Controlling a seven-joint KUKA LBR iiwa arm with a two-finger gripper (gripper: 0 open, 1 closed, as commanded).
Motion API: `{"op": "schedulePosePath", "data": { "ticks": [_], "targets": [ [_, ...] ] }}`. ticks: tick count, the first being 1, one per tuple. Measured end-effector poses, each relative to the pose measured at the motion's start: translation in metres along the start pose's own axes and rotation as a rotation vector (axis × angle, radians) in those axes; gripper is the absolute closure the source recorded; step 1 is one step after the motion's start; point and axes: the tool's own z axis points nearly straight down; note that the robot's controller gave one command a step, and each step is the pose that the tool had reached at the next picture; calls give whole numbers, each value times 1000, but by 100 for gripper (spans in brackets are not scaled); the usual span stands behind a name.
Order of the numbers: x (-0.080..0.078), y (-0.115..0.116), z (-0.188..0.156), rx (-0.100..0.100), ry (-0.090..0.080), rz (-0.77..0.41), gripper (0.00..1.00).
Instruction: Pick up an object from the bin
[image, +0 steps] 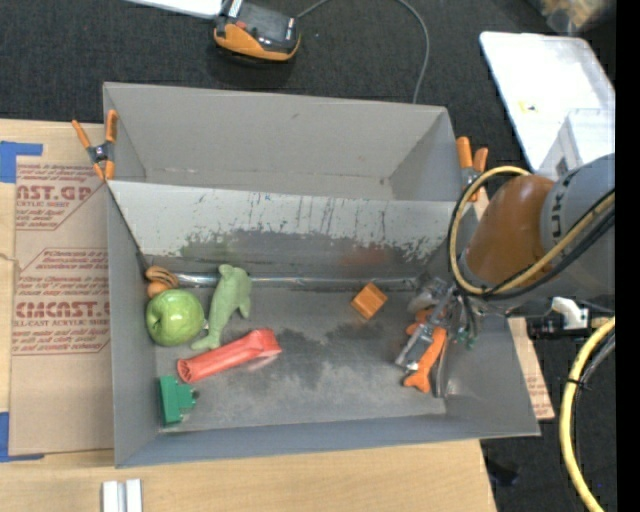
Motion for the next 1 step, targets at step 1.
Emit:
{"op": "schedulePosePath", "data": {
  "ticks": [1],
  "targets": [
    [35, -14, 0, 0, -12, 69, 0]
  ]
}}
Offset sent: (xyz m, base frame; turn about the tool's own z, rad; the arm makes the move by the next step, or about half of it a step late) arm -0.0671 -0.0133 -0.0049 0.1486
